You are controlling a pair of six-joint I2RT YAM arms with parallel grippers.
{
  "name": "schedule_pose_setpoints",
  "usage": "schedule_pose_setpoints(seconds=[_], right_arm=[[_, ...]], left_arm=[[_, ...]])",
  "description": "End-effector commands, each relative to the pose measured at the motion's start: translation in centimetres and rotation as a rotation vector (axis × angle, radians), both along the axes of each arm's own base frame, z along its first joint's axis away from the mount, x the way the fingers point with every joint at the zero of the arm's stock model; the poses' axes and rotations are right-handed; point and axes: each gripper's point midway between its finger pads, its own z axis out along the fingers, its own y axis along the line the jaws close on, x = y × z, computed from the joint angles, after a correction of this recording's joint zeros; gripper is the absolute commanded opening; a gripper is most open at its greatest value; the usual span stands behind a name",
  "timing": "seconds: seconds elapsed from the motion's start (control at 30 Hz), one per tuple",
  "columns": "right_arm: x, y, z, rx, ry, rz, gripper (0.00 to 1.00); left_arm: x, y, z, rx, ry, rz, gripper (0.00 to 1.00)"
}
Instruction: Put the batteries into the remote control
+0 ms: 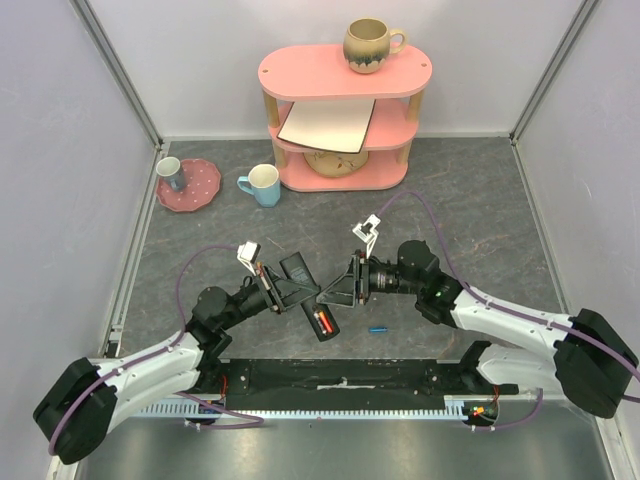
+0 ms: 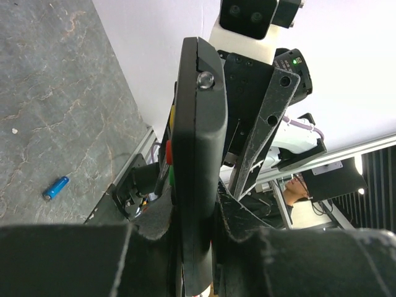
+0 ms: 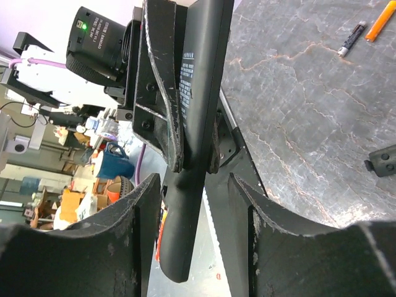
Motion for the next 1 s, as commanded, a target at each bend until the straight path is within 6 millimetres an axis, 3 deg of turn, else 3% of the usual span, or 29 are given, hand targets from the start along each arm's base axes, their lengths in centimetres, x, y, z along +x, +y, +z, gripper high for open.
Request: schedule_pose_setpoints(seconds=[0.0,0.17,0.4,0.97], right_arm=[[0.8,-0.1,1.7,0.017,-0.068,-0.033,0.54],[-0.9,-0.2,1.9,0.036,-0.06,0.064,0.54],[-2.4,-0.9,0.4,-0.015,-0.05,0.133,0.56],[-3.2,-0.7,-2.3,-0.066,0.027,0.182,0.44]], left_arm=[[-0.2,-0.1,1.6,-0.031,-0.03,-0.013,0.02],[0.1,0.0,1.5,-0.029,-0.018,0.005,0.02],[0.6,0.0,1.8,-0.035,-0.022,0.028,0.02],[0.9,-0.1,2.9,-0.05,-0.042,0.034,0.02]])
